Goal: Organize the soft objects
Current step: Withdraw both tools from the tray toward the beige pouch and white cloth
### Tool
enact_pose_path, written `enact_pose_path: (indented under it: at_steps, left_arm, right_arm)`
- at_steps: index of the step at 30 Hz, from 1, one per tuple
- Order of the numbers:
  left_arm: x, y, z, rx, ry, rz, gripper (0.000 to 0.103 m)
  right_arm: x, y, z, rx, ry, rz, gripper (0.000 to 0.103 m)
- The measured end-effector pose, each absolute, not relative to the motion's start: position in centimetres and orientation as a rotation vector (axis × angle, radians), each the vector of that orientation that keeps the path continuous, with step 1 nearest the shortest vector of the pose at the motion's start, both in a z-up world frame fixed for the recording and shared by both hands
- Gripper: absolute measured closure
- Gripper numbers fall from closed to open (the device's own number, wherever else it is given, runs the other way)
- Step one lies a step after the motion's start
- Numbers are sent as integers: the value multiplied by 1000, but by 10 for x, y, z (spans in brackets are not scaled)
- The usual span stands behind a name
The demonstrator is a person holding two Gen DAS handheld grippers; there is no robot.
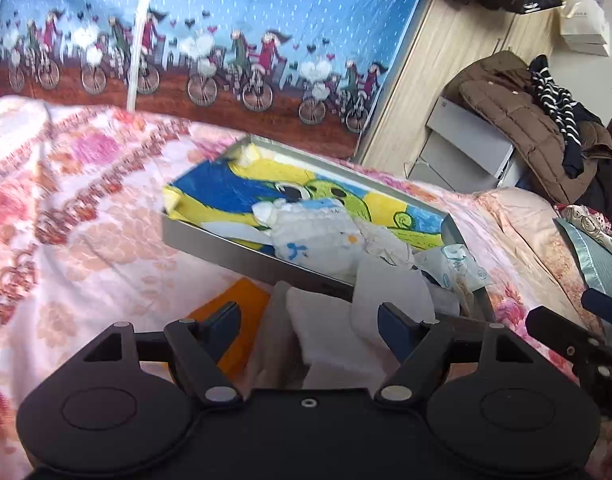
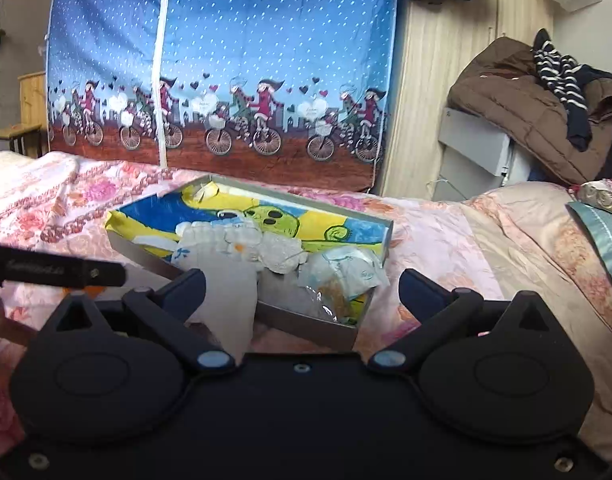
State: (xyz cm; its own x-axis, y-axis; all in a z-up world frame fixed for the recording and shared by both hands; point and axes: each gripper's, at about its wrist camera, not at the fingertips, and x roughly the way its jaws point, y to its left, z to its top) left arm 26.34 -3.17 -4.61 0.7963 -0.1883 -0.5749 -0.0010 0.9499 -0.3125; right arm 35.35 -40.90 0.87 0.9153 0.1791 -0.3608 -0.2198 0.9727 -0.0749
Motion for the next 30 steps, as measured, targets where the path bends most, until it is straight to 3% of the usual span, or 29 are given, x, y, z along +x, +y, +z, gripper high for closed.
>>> enact_pose_path:
  at_steps: [9,19,30]
  left_arm:
    - [196,-20,-29,-152,527,-94,20]
    - [117,8,-15,-55,502,-57,13]
    - [88,22,-25,-53,520,-22,8]
  right_arm:
    - [288,-413,11,-2,275,179,0]
    - [225,-386,6,-5,304,242,0]
    - [225,-359,-14,-88,380,308,0]
